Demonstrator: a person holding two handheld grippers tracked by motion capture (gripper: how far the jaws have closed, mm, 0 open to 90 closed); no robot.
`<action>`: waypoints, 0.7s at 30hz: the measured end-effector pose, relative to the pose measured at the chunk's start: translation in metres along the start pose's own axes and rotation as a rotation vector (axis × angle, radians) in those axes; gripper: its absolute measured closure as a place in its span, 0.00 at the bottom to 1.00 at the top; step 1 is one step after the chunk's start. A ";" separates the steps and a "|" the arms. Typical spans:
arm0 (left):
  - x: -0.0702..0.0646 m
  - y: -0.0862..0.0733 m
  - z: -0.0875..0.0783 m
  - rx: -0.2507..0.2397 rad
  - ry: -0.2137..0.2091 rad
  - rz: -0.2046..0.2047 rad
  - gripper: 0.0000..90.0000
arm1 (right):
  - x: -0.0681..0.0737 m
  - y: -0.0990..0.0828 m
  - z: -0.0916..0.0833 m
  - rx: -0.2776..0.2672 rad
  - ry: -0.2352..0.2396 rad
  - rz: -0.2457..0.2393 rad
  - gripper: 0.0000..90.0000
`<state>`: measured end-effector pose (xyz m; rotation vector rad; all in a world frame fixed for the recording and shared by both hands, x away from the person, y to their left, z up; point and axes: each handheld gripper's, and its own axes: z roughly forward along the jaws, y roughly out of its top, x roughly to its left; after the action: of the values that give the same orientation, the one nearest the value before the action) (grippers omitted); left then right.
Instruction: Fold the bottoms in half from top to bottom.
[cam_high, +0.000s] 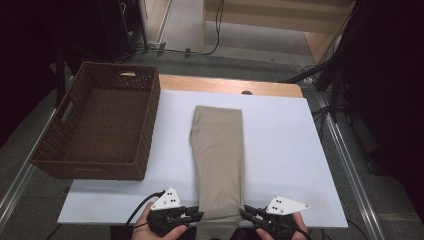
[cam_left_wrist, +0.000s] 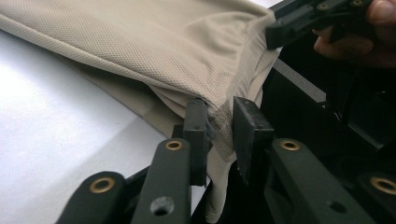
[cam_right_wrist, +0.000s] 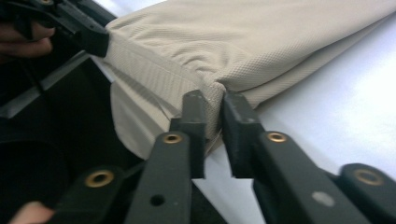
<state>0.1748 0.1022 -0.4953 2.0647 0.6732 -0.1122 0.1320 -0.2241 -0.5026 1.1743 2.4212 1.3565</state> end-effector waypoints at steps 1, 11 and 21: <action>0.001 0.000 -0.001 -0.012 -0.002 -0.002 0.76 | 0.000 -0.001 -0.001 -0.007 0.000 -0.002 0.68; 0.002 0.004 -0.009 -0.096 0.044 0.002 0.46 | -0.006 0.001 -0.011 -0.079 -0.077 -0.004 0.41; 0.010 0.023 -0.005 -0.106 0.014 0.019 0.29 | -0.005 0.008 -0.002 -0.062 -0.096 -0.027 0.39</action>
<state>0.1939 0.1011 -0.4785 1.9712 0.6546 -0.0499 0.1389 -0.2268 -0.4963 1.1589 2.3039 1.3260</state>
